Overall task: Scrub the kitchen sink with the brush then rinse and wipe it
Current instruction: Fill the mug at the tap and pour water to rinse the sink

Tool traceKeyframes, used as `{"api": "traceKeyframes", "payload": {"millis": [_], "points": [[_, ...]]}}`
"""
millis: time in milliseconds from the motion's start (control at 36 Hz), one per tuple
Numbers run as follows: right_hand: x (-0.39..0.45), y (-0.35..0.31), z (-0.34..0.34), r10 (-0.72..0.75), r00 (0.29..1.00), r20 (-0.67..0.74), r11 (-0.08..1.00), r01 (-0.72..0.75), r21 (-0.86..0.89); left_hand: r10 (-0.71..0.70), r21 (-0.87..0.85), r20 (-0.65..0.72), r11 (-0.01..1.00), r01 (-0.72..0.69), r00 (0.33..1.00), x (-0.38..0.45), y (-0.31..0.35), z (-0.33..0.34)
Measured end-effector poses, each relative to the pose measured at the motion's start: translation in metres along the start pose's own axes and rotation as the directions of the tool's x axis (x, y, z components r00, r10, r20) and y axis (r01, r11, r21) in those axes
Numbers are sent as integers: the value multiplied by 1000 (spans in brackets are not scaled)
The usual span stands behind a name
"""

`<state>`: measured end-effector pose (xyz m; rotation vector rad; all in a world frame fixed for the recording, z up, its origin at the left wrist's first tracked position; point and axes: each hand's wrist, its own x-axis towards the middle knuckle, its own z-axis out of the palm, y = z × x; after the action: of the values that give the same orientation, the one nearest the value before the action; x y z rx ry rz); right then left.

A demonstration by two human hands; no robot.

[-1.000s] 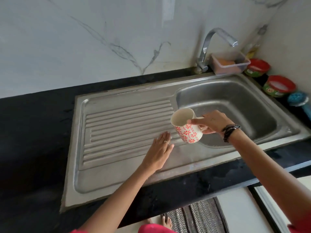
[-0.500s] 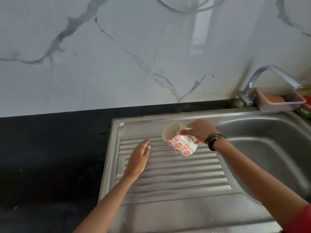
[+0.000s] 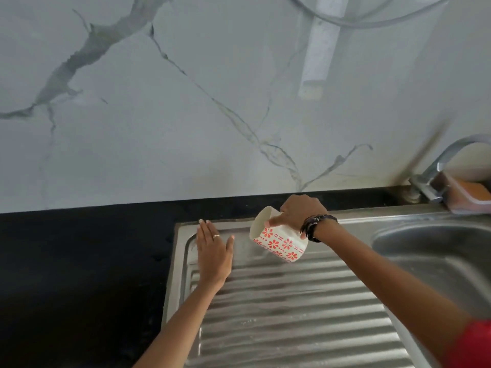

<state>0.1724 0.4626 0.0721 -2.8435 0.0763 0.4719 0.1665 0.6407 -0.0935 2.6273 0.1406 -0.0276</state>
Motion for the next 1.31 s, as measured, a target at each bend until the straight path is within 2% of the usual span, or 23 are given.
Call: {"api": "traceKeyframes", "payload": {"millis": [278,389,583,722,889,1028,1111,1222,1306], "points": [[18,37,-11,74,997,31,996,-73,-46,167,58,4,984,-167,986,4,28,35],[23,53,-16,93,995,28,989,-89,-117,305,81,50,948,-308,951,1,42,48],[29,87,-26,62,998,-18,980,-64,-186,414,35,137,906,-422,900,-2,92,79],[31,130,-36,66,998,15,987,-63,-147,416,56,113,904,-423,902,-7,129,96],[26,192,-49,114,993,-9,991,-114,-65,370,37,195,923,-384,908,-15,181,120],[18,239,-61,133,990,-45,989,-136,-64,481,24,222,867,-498,848,-19,232,146],[6,264,-65,120,991,-67,992,-122,-29,545,28,300,815,-578,783,-23,258,152],[-16,288,-68,126,982,-142,990,-114,85,626,-16,283,761,-649,727,-36,274,151],[-31,295,-59,145,974,-173,950,-88,300,639,-101,188,768,-633,746,-52,275,136]]}}
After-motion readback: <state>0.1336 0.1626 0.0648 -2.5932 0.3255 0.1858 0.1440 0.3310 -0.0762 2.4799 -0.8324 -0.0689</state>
